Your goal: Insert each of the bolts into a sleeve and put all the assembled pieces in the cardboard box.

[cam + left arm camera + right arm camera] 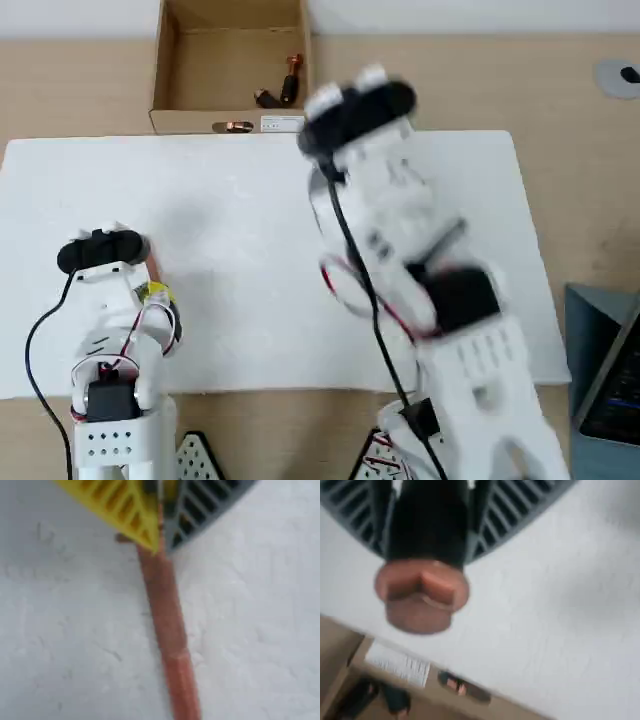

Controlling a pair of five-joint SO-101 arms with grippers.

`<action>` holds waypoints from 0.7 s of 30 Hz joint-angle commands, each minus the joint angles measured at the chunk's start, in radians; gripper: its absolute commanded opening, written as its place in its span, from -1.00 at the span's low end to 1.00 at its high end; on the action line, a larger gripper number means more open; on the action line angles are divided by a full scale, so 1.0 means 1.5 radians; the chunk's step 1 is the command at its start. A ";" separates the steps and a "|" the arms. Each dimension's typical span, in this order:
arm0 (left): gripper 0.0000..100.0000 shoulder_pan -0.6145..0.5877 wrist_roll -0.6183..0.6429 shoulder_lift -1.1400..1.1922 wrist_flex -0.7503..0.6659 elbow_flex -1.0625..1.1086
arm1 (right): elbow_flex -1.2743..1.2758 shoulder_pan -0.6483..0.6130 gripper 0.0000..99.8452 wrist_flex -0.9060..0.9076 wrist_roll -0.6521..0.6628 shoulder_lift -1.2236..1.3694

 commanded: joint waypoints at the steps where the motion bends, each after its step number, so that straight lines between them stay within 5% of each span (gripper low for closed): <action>1: -0.99 -0.007 -0.008 -0.005 -0.023 0.001 | -0.165 0.011 -0.98 -0.050 -0.002 0.146; 21: -0.99 -0.008 -0.006 -0.005 -0.026 0.003 | -0.918 0.011 -0.98 -0.150 0.189 0.935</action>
